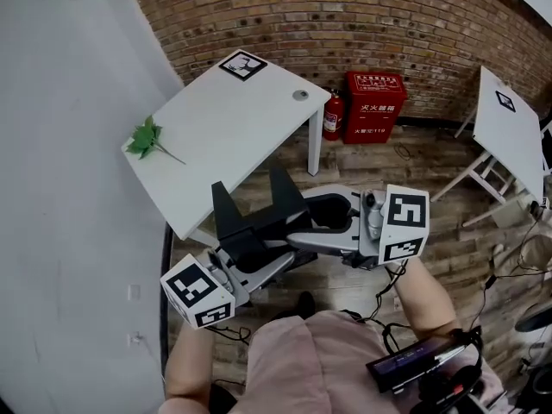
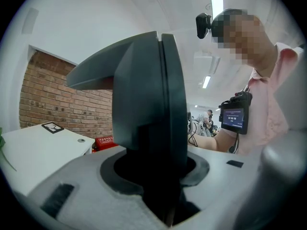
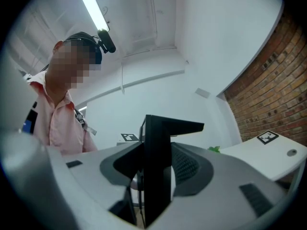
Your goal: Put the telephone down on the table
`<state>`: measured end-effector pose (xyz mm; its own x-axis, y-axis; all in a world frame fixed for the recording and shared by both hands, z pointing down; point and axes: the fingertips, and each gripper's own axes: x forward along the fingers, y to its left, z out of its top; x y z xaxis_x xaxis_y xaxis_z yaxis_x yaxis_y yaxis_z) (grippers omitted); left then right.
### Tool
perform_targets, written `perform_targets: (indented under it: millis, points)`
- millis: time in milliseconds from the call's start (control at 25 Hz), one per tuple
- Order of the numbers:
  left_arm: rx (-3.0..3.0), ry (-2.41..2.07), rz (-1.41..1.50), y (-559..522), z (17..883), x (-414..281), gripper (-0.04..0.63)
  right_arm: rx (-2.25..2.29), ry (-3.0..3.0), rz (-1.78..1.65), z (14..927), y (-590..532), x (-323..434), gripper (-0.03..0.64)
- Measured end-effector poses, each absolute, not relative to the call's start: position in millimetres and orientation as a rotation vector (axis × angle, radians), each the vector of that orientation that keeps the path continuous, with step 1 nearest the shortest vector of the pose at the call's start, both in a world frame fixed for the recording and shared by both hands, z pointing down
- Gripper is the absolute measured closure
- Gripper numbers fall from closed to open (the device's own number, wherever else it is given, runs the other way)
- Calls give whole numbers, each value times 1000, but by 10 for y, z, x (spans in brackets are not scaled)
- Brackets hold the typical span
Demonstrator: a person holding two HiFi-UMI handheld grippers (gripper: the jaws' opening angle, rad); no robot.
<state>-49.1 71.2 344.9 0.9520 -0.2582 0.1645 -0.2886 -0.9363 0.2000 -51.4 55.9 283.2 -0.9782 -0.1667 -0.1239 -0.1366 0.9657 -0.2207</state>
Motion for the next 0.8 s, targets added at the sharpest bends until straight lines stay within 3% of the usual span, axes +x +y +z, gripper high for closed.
perform_targets:
  millis: [800]
  points:
    - [2797,-316,205,-184,3816,-330,430,-312,2963,-435,3212,-387,-356,428]
